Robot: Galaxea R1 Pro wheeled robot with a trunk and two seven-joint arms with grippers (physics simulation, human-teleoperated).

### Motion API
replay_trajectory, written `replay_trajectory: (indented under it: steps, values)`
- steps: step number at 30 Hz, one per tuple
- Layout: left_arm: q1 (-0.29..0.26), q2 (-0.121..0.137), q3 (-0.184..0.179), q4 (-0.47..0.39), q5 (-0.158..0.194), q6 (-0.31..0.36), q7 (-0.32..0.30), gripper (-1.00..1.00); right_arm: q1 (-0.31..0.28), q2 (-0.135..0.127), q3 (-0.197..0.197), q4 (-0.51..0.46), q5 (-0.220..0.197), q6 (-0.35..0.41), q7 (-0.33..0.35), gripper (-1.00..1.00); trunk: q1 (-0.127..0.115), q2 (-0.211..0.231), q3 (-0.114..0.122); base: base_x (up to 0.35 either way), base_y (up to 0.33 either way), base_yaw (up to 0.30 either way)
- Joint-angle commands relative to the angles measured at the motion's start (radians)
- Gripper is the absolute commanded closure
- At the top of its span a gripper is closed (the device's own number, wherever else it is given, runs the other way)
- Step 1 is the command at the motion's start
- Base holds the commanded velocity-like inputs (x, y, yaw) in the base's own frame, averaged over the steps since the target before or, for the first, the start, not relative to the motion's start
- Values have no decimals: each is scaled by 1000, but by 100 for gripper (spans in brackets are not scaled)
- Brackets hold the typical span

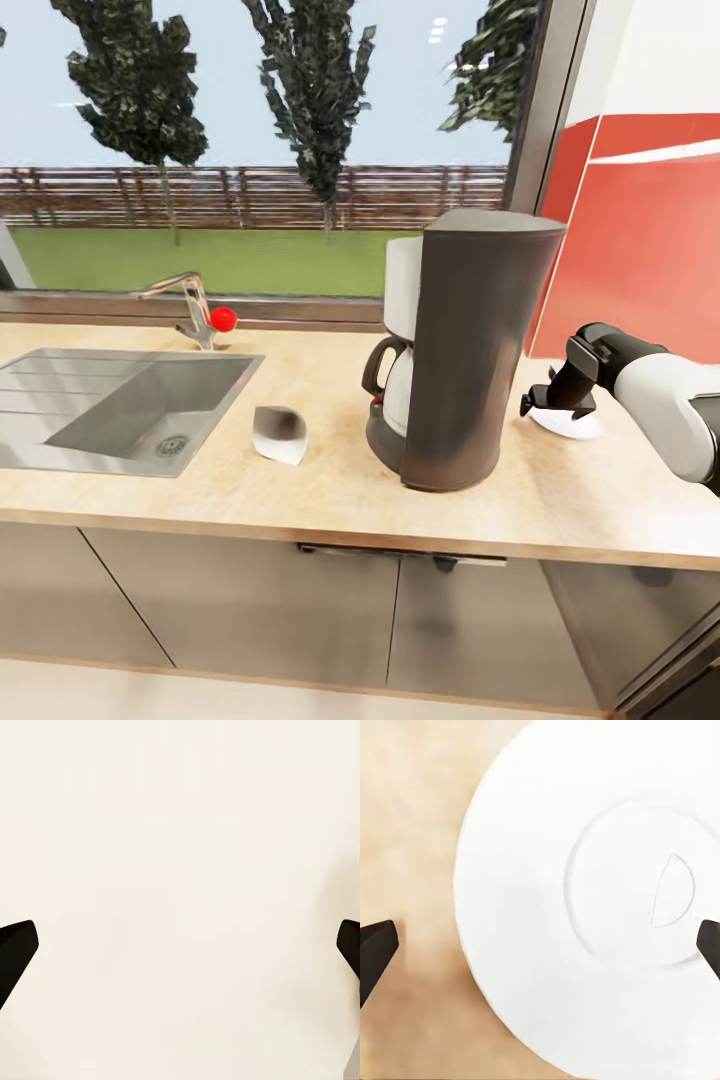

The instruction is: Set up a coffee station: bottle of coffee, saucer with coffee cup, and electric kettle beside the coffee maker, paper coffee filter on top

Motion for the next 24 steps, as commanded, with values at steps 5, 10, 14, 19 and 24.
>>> replay_trajectory:
  steps: [5, 10, 14, 19, 24]
  values:
    - [0, 0, 7, -1, 7, 1, -9, -100, -1, -1, 8, 2, -2, -3, 1, -100, 19, -36, -17, 0, 0, 0]
    - [0, 0, 6, -1, 7, 1, -9, -100, -1, 0, 9, 3, -2, -5, -1, -100, 38, -71, -32, 0, 0, 0]
    - [0, 0, 6, -1, 7, 0, -9, -100, -1, 3, 9, 3, -3, -5, -4, -100, 46, -85, -38, 0, 0, 0]
    - [0, 0, 6, -1, 7, 0, -9, -100, 0, 10, 9, 3, -4, 1, -55, -100, 46, -85, -38, 0, 0, 0]
    - [0, 0, 6, -1, 7, 0, -9, -100, 0, 15, 9, 3, -5, 7, -92, 100, 46, -85, -38, 0, 0, 0]
